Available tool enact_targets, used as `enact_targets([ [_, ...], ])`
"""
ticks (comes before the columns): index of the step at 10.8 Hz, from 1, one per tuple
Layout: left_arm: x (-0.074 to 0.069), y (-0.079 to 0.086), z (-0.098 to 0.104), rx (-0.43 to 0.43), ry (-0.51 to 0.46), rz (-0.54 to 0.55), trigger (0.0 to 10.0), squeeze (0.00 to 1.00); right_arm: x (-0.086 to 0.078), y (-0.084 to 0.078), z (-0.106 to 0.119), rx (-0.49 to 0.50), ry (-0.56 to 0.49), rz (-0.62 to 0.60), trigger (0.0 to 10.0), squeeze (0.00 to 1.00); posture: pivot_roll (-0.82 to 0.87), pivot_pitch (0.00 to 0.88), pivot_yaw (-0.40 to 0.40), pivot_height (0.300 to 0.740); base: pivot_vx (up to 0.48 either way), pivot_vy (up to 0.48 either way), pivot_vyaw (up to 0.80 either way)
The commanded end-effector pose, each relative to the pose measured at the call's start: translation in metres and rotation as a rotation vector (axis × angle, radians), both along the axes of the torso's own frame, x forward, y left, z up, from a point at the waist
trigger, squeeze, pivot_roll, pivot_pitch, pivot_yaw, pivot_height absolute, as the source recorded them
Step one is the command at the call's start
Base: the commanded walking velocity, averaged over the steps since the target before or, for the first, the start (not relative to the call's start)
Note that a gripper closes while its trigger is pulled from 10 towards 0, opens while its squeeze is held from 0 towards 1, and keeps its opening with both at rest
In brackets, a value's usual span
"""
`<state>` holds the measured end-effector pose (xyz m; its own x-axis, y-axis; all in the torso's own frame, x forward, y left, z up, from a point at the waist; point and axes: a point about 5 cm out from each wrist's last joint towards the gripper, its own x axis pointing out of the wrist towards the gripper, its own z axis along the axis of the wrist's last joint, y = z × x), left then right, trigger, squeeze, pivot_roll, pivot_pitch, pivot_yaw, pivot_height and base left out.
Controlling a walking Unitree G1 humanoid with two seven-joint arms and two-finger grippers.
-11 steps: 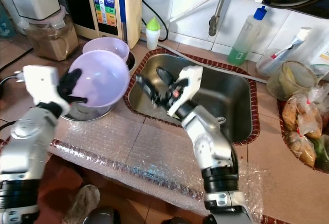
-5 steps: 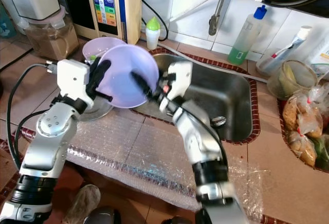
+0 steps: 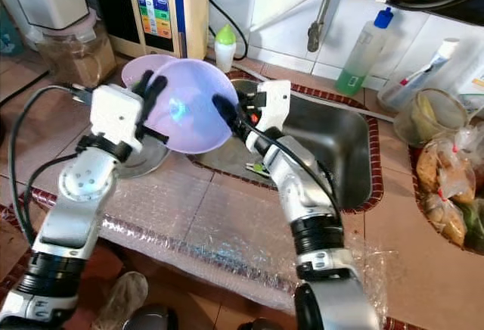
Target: Kitchen organization
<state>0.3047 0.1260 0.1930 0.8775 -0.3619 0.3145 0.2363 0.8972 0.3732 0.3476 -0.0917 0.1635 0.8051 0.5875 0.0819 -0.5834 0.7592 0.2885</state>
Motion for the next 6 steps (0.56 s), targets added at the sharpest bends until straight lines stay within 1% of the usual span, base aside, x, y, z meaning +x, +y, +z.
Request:
enact_targets([
  [1, 0.0014, -0.0028, 0.0132, -0.013, -0.071, -0.008, 0.0, 0.0, 0.0002, -0.0093, -0.0111, -0.012, 0.067, -0.007, 0.0, 0.0, 0.02, 0.0, -0.062, 0.74, 0.0, 0.0, 0.0],
  [3, 0.001, -0.0021, 0.0145, 0.025, -0.103, -0.001, 0.0, 0.0, -0.002, -0.0107, -0.0148, -0.028, 0.091, 0.021, 0.0, 0.0, 0.02, 0.0, -0.066, 0.74, 0.0, 0.0, 0.0],
  [5, 0.001, -0.0043, 0.0144, 0.038, -0.115, -0.016, 0.0, 0.0, -0.005, -0.0137, -0.0173, -0.014, 0.118, 0.038, 0.0, 0.0, 0.02, 0.0, -0.061, 0.74, 0.0, 0.0, 0.0],
  [6, 0.0011, -0.0068, 0.0147, 0.047, -0.119, -0.026, 0.0, 0.0, -0.0047, -0.0154, -0.017, 0.001, 0.122, 0.02, 0.0, 0.0, 0.02, 0.0, -0.057, 0.74, 0.0, 0.0, 0.0],
])
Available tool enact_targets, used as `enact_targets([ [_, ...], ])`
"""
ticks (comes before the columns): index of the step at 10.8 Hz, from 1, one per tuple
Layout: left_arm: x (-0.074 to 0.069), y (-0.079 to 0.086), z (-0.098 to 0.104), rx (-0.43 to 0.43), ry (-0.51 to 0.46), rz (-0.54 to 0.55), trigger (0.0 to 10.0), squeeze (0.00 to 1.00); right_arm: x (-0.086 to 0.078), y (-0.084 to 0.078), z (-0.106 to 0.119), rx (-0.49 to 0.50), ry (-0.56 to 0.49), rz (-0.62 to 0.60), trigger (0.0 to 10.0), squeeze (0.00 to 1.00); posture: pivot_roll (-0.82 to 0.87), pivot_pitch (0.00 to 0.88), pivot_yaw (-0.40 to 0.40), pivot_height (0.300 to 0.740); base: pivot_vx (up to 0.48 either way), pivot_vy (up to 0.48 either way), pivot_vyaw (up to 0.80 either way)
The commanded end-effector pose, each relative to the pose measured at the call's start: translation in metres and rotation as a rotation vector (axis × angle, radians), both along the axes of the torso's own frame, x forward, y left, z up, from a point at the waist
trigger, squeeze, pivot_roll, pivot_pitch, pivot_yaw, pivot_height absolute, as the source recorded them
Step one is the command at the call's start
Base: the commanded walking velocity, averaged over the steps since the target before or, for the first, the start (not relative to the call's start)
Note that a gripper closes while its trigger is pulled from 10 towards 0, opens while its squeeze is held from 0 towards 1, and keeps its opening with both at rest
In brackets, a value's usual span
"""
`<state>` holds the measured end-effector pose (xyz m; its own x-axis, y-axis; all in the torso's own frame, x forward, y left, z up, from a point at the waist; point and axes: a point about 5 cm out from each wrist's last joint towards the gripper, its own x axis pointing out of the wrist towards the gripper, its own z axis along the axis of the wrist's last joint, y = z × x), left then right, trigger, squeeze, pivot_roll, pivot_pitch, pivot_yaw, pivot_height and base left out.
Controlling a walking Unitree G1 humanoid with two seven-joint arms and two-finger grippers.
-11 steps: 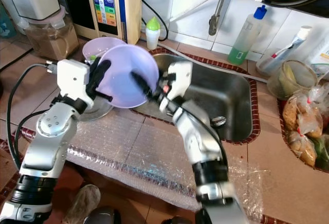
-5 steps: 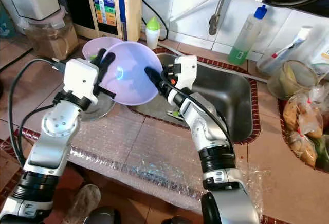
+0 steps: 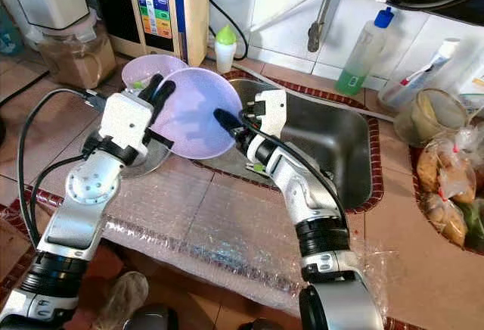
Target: Kitchen organization
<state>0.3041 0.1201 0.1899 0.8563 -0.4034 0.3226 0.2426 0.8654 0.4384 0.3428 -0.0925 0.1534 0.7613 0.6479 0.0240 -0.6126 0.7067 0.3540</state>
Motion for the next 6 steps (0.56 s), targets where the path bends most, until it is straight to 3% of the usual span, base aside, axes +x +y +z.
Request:
enact_targets([
  [1, 0.002, -0.003, 0.018, -0.008, -0.084, -0.014, 0.0, 0.0, 0.001, -0.015, -0.006, -0.019, 0.034, -0.065, 0.0, 0.0, 0.01, 0.0, -0.057, 0.74, 0.0, 0.0, 0.0],
  [3, 0.001, -0.006, 0.016, 0.001, -0.092, -0.018, 0.0, 0.0, 0.004, -0.018, -0.004, 0.009, 0.041, -0.116, 0.0, 0.0, 0.01, 0.0, -0.055, 0.74, 0.0, 0.0, 0.0],
  [4, 0.001, -0.007, 0.018, 0.004, -0.105, -0.015, 1.8, 0.0, 0.007, -0.021, -0.002, 0.024, 0.042, -0.173, 0.0, 0.0, 0.01, 0.0, -0.058, 0.74, 0.0, 0.0, 0.0],
  [5, 0.001, -0.013, 0.016, -0.02, -0.085, -0.041, 9.4, 0.0, 0.012, -0.026, 0.002, 0.06, 0.048, -0.241, 0.0, 0.0, 0.01, 0.0, -0.06, 0.74, 0.0, 0.0, 0.0],
  [6, 0.001, -0.015, 0.015, -0.028, -0.081, -0.057, 10.0, 1.0, 0.015, -0.028, 0.004, 0.065, 0.046, -0.269, 0.0, 0.0, 0.01, 0.0, -0.062, 0.74, 0.0, 0.0, 0.0],
])
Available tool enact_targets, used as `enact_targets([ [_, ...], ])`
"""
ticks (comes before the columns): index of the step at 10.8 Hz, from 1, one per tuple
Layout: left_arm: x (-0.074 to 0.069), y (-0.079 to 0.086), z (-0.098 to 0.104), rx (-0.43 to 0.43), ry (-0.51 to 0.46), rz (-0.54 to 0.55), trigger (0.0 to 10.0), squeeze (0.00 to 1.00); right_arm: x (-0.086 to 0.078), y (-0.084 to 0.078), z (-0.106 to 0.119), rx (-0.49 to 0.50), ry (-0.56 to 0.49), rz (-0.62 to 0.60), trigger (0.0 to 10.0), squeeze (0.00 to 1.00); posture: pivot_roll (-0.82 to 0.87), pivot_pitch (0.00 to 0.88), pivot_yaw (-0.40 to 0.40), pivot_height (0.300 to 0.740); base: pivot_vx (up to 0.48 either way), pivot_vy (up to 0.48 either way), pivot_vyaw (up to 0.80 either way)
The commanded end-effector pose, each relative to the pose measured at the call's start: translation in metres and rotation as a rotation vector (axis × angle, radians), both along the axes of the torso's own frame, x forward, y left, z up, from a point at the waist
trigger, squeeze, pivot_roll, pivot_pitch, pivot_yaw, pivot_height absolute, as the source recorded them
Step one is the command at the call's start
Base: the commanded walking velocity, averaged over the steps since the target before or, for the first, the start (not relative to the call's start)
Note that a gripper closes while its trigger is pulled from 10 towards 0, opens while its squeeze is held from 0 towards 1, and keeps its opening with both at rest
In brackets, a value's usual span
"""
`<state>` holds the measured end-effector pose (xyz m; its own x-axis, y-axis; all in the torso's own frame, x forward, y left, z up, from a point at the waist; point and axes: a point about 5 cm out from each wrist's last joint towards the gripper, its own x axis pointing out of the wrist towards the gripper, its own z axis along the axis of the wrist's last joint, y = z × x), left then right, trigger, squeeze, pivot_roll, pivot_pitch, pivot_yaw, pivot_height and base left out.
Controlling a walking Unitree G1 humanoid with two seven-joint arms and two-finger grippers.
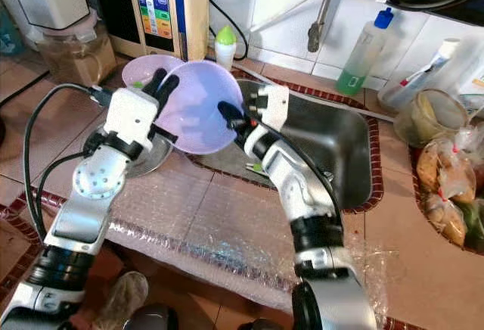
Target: Kitchen organization
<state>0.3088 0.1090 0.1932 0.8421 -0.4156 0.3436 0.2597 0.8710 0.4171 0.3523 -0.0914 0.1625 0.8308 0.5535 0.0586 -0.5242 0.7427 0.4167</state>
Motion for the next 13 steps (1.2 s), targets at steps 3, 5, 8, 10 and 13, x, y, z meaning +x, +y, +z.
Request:
enact_targets([
  [3, -0.006, -0.018, 0.005, 0.028, -0.039, -0.118, 10.0, 1.0, 0.013, -0.044, 0.001, -0.013, 0.027, -0.304, 0.0, 0.0, -0.01, 0.0, -0.059, 0.74, 0.0, 0.0, 0.0],
  [5, -0.013, -0.028, -0.006, 0.065, 0.049, -0.254, 10.0, 1.0, 0.017, -0.066, 0.004, -0.065, -0.005, -0.472, 0.0, 0.0, -0.01, 0.0, -0.052, 0.74, 0.0, 0.0, 0.0],
  [8, -0.024, -0.03, -0.049, 0.203, 0.316, -0.412, 10.0, 1.0, 0.017, -0.099, -0.018, -0.32, 0.038, -0.682, 0.0, 0.0, -0.01, 0.0, -0.049, 0.74, 0.0, 0.0, 0.0],
  [10, -0.017, -0.015, -0.061, 0.235, 0.436, -0.36, 10.0, 1.0, 0.013, -0.104, -0.049, -0.384, 0.176, -0.697, 0.0, 0.0, -0.01, 0.0, -0.052, 0.74, 0.0, 0.0, 0.0],
  [13, -0.014, -0.009, -0.067, 0.25, 0.488, -0.339, 10.0, 1.0, -0.007, -0.117, -0.096, -0.437, 0.397, -0.713, 5.4, 0.0, -0.01, 0.0, -0.055, 0.74, 0.0, 0.0, 0.0],
])
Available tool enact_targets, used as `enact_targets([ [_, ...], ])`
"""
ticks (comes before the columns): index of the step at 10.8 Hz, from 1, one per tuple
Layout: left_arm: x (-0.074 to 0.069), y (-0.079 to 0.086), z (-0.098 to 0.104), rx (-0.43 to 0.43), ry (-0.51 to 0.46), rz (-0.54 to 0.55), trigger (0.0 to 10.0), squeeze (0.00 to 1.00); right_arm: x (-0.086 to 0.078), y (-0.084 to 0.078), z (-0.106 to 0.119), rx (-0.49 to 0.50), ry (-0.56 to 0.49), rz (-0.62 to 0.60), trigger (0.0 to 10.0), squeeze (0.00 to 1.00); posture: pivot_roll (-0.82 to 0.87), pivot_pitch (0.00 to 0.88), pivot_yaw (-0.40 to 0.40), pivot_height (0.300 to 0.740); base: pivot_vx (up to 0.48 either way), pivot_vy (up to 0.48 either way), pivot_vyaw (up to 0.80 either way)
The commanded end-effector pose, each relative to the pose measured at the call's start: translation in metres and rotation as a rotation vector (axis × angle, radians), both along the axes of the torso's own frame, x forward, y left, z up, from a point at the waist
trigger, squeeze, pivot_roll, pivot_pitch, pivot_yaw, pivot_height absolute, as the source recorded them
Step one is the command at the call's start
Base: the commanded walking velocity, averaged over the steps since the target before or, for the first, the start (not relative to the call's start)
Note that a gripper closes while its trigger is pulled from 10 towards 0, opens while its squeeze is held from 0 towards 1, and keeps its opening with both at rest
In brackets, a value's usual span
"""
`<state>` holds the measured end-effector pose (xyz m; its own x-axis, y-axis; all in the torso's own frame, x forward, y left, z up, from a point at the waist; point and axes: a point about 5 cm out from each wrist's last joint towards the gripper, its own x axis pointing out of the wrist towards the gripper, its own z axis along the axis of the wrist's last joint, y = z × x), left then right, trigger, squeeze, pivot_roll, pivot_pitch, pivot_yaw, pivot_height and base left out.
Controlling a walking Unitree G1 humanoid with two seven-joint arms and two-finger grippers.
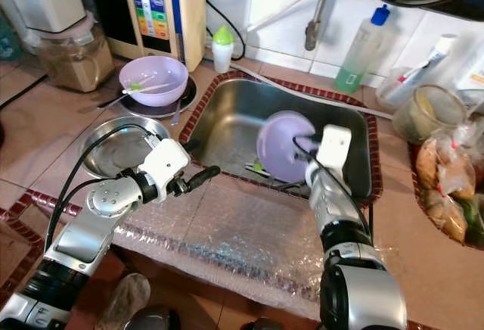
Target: Kitchen organization
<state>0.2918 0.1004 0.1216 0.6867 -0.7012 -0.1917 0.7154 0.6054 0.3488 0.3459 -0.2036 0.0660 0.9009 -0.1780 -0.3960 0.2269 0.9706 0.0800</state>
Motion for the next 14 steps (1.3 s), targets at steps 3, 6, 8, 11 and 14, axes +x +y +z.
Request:
enact_targets([
  [3, 0.005, -0.004, 0.005, 0.019, -0.003, -0.017, 10.0, 1.0, 0.0, 0.003, -0.004, 0.058, 0.0, 0.004, 10.0, 1.0, -0.02, 0.0, -0.048, 0.74, 0.0, 0.0, 0.0],
  [6, 0.004, -0.002, 0.001, 0.054, 0.017, -0.027, 10.0, 1.0, 0.006, 0.01, 0.006, 0.126, -0.058, 0.026, 10.0, 1.0, -0.01, 0.0, -0.054, 0.74, 0.0, 0.0, 0.0],
  [8, 0.005, 0.004, 0.002, 0.065, -0.006, 0.019, 10.0, 1.0, 0.016, 0.031, 0.026, 0.161, -0.186, 0.134, 10.0, 1.0, 0.0, 0.0, -0.059, 0.74, 0.0, 0.0, 0.0],
  [11, 0.005, 0.008, 0.007, 0.05, -0.063, 0.047, 10.0, 1.0, 0.018, 0.038, 0.035, 0.197, -0.254, 0.182, 10.0, 1.0, 0.0, 0.0, -0.061, 0.74, 0.0, 0.0, 0.0],
  [14, 0.002, 0.029, 0.048, -0.183, -0.4, 0.362, 10.0, 1.0, 0.015, 0.047, 0.053, 0.318, -0.409, 0.277, 10.0, 1.0, 0.0, 0.0, -0.069, 0.74, 0.0, 0.0, 0.0],
])
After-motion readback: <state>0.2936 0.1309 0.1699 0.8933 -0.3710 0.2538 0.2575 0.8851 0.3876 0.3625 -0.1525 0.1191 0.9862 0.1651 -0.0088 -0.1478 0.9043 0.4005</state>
